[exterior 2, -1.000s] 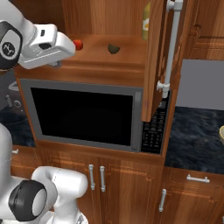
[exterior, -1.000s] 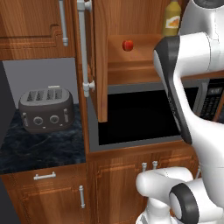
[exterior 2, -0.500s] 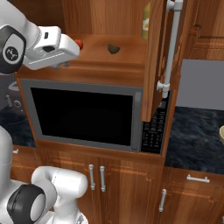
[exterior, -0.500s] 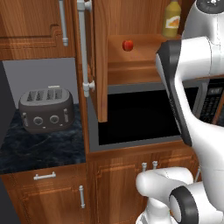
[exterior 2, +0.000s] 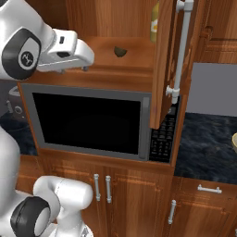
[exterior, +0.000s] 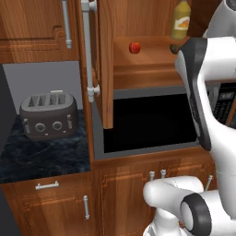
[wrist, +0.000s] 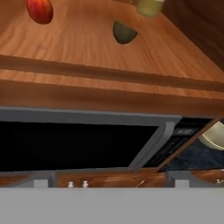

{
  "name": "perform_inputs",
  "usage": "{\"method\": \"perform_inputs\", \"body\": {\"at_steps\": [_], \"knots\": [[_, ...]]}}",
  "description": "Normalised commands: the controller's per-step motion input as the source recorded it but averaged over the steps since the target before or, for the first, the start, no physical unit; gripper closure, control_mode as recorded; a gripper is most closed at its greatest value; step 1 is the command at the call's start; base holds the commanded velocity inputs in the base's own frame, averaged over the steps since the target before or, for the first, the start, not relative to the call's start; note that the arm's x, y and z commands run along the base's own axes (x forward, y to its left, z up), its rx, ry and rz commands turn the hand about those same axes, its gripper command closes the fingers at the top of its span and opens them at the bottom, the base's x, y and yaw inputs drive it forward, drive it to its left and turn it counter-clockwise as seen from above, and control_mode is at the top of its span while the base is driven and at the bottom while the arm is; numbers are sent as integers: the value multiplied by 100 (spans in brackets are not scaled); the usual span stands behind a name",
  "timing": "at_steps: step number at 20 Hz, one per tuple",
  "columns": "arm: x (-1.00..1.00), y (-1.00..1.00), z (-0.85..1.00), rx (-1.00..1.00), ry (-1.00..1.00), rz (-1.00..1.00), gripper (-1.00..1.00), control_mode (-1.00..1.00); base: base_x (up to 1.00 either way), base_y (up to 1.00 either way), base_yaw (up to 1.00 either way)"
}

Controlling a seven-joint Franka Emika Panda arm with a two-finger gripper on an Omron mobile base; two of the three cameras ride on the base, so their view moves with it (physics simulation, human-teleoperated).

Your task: Open the cabinet. Pick the kiwi and apple from the cabinet and place them into the bowl. Then close the cabinet.

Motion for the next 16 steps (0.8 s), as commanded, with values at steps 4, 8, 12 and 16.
{"method": "perform_inputs", "body": {"at_steps": [4, 8, 12, 16], "knots": [[0, -25, 0, 17, -9, 0, -100, -100, 0, 0, 0], [0, -23, 0, 13, -6, -2, -100, -100, 0, 0, 0], [0, -2, -1, 0, -10, -3, -100, -100, 0, 0, 0], [0, 0, 0, 0, -7, -2, -100, -100, 0, 0, 0]]}}
